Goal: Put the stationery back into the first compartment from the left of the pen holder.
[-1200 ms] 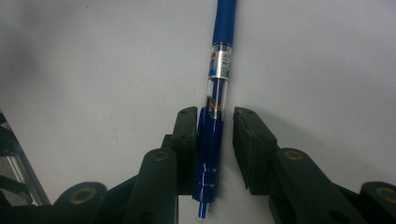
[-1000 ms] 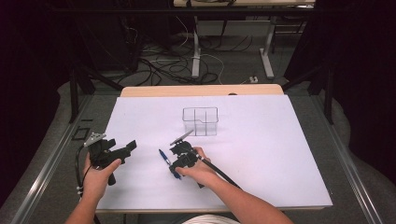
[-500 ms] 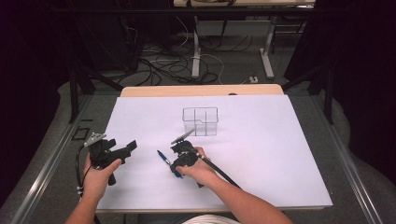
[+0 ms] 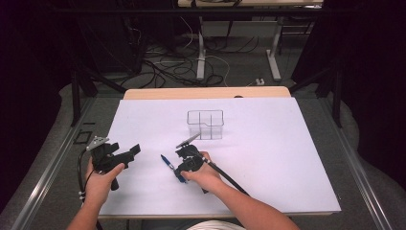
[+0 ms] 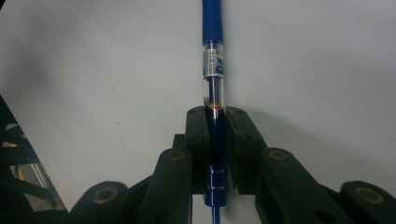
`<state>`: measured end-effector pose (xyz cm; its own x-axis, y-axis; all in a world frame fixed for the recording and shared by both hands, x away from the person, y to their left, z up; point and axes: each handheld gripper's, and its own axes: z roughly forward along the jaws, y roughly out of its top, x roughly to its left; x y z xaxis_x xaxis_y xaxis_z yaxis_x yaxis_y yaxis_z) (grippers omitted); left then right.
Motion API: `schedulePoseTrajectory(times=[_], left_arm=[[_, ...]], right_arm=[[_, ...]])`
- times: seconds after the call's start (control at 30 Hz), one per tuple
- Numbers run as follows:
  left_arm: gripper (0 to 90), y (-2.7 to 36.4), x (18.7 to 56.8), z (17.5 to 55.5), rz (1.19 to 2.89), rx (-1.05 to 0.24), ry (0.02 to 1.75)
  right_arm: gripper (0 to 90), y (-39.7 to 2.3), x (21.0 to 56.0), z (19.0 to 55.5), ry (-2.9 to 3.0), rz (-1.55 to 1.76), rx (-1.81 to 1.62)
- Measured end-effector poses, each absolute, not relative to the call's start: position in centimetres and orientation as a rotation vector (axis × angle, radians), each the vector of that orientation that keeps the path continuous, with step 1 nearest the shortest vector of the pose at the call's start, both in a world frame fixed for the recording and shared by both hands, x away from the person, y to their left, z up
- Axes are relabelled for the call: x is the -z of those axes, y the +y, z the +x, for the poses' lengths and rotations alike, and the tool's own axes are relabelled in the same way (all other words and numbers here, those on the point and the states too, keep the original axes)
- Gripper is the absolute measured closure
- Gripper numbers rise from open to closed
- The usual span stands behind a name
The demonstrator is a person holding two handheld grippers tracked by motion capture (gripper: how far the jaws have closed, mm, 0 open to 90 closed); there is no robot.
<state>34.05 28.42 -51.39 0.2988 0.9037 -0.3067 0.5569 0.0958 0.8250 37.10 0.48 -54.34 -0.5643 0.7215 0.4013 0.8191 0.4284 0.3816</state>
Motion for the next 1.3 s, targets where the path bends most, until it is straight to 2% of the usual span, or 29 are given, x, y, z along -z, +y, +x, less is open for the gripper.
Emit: schedulePoseTrajectory(times=[0.77, 1.3], left_arm=[[6.6, 28.4, 51.3, 34.0, 1.587, -0.433, 1.371], [20.3, 27.5, 50.7, 33.9, 1.58, -0.424, 1.362]], right_arm=[[80.0, -0.8, 52.7, 36.5, -2.531, -1.339, 1.085], [80.0, -4.3, 50.0, 36.2, -2.573, -1.397, 1.301]])
